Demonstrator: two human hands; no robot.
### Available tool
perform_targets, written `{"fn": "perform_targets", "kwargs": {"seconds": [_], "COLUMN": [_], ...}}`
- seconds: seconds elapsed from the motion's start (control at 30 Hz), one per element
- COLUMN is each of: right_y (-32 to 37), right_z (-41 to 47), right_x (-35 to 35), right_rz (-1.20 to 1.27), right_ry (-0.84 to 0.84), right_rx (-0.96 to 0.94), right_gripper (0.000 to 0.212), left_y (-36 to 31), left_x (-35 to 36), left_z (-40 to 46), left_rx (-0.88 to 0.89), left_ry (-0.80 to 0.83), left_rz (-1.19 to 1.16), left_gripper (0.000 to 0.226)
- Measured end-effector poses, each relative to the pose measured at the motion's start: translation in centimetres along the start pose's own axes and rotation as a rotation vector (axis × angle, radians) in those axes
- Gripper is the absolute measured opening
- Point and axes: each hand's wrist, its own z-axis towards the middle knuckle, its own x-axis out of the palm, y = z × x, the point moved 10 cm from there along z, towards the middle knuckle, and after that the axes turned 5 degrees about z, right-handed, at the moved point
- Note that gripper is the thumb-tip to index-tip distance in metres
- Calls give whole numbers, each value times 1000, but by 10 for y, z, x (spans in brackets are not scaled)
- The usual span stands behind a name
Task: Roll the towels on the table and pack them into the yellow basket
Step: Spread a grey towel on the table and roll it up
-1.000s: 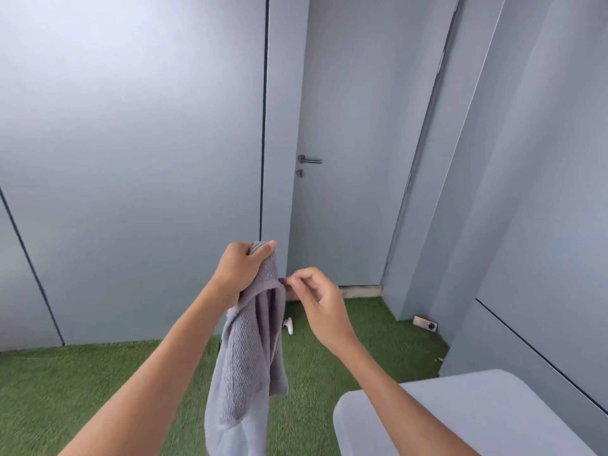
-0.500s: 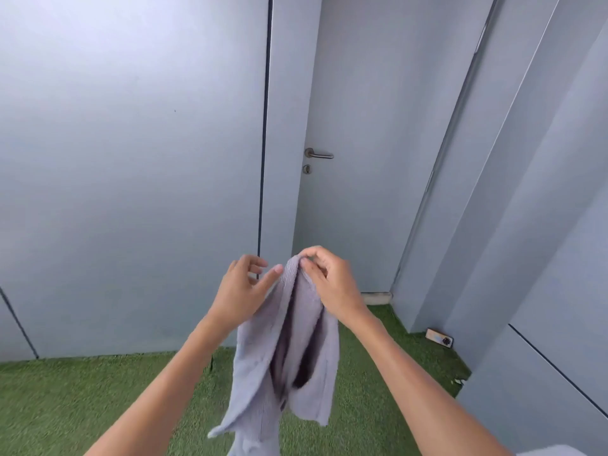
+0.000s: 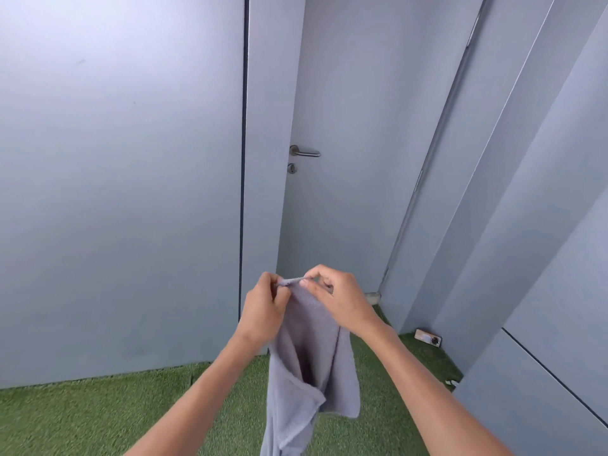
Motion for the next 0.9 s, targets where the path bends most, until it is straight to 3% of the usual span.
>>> {"fn": "perform_targets", "kwargs": {"seconds": [0.23, 0.37, 0.5, 0.57, 0.67, 0.8, 0.9], "right_y": [-68, -91, -102, -106, -114, -97, -62], "right_z": [-27, -49, -52, -47, -42, -29, -15], "right_x": [6, 39, 34, 14, -12, -31, -22], "right_rz": [191, 339, 359, 263, 305, 349, 308], "right_ry": [224, 352, 269, 173, 65, -11, 51], "right_rx": [250, 373, 393, 348, 357, 290, 182], "right_gripper": [30, 29, 33, 30, 32, 34, 31], "left_y": [-19, -19, -13, 5, 34, 19, 0], "left_x": [20, 19, -11, -27, -45, -14, 30], "left_z": [15, 21, 39, 50, 57, 42, 22], "left_rx": [195, 225, 190, 94, -58, 50, 141], "left_ry": [133, 70, -47, -85, -126, 187, 400], "left_rz": [92, 83, 75, 26, -67, 54, 93], "left_gripper": [15, 16, 16, 17, 20, 16, 38]}}
